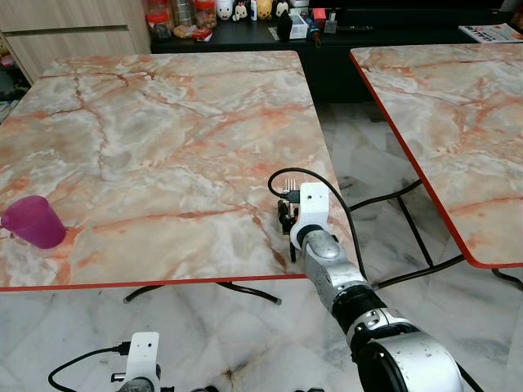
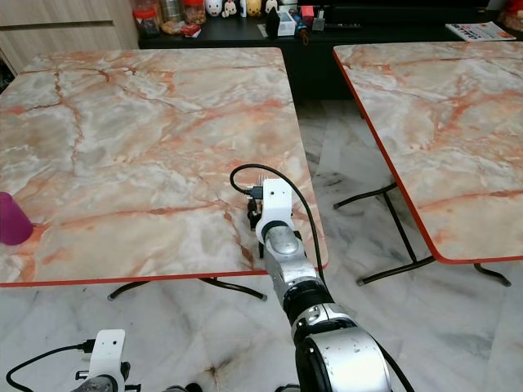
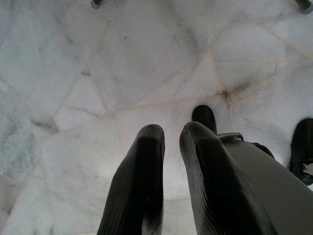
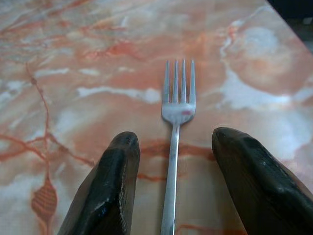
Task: Setting the table
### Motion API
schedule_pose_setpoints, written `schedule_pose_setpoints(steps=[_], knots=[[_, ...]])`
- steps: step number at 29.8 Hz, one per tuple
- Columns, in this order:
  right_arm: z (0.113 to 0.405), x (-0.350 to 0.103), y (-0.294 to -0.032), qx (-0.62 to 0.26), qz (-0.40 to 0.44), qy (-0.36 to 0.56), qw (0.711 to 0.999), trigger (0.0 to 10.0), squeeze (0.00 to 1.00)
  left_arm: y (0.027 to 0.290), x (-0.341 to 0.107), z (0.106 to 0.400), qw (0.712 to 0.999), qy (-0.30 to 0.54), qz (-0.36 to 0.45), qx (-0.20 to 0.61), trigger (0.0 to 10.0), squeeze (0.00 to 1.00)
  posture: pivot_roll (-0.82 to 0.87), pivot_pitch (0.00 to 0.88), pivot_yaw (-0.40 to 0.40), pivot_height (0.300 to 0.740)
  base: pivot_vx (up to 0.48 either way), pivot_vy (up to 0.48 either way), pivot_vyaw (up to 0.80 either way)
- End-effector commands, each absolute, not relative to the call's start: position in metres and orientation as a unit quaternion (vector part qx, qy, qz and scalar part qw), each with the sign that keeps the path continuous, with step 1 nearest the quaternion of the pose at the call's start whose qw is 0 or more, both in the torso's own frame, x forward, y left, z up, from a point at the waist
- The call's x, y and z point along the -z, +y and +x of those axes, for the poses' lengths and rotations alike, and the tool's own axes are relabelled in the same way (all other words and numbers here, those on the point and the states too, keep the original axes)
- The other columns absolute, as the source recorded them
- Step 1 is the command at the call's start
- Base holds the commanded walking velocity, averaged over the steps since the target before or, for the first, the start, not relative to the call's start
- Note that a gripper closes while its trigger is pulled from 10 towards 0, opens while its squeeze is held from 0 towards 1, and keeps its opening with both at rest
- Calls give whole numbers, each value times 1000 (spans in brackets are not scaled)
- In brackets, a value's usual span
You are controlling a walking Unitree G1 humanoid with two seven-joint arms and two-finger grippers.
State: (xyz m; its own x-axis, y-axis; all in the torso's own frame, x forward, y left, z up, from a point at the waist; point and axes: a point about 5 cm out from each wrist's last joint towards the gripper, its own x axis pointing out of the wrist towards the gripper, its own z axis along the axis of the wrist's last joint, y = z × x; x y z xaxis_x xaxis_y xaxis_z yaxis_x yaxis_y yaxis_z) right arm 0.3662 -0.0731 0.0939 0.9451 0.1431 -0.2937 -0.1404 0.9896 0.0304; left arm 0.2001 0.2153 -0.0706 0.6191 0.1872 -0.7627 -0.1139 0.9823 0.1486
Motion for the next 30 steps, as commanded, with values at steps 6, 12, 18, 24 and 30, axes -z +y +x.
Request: schedule_pose_setpoints(steps=[6,12,18,24,30], knots=[[365,-90,-70,-75,4,168,983,10000,0,213,75,193,890,448,28,-81,10000,0,-11,140,-12,740,0,0,0],[364,-86,-72,-68,-3,183,981,10000,0,211,77,192,887,456,24,-74,10000,0,-10,141,-12,740,0,0,0],[362,-83,-73,-69,-13,192,979,0,0,210,78,190,885,461,19,-70,10000,0,-10,139,-16,740,0,0,0],[362,-83,-72,-72,-14,194,978,0,0,210,79,189,883,464,13,-70,10000,0,-9,142,-19,740,0,0,0],[363,-83,-72,-72,-13,191,979,0,0,209,79,188,882,466,15,-66,10000,0,-9,139,-17,740,0,0,0]])
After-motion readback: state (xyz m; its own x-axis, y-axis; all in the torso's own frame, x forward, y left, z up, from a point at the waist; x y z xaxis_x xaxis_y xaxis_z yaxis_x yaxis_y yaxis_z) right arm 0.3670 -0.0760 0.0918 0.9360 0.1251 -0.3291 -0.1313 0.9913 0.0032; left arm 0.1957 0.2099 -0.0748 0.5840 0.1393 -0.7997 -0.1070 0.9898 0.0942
